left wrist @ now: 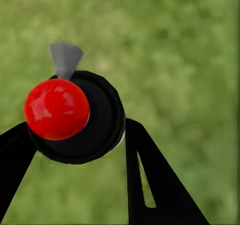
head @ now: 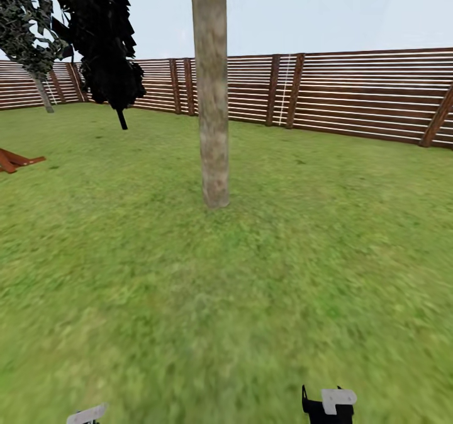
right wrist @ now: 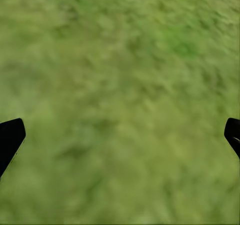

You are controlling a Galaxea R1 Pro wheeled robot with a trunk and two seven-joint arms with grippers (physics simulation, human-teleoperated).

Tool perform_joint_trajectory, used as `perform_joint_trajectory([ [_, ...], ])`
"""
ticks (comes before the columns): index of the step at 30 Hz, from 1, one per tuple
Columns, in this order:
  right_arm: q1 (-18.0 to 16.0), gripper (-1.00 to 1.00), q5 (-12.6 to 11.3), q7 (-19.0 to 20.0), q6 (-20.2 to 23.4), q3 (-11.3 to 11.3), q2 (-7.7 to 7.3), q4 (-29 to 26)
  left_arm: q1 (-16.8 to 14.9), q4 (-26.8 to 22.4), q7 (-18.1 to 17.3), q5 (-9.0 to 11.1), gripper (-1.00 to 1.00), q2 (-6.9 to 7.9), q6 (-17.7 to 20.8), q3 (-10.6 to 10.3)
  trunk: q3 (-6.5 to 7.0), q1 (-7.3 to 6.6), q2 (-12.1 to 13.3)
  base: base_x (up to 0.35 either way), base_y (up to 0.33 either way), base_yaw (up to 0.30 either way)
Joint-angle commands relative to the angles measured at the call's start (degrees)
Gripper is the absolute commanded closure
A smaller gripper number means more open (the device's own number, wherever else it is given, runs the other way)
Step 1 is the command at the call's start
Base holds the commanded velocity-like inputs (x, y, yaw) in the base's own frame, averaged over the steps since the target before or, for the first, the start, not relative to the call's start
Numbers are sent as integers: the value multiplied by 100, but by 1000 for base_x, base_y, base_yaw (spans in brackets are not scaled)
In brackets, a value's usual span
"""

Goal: In the garden, pick up the pesticide atomizer on the floor and spray pesticide onto both trees until each tree trunk is fully covered.

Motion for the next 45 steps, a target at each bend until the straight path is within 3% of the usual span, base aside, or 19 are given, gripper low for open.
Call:
perform_joint_trajectory([
  [1, -3, -100, -51, -15, -16, 50, -2, 1, -3, -3, 38, 14, 100, 1, -11, -49, -5, 3, -2, 338, 0, 0],
  [45, -3, -100, -49, -15, -16, 50, 10, 1, -3, -4, 38, 14, 100, 1, -11, -45, -5, 3, -2, 338, 0, 0],
])
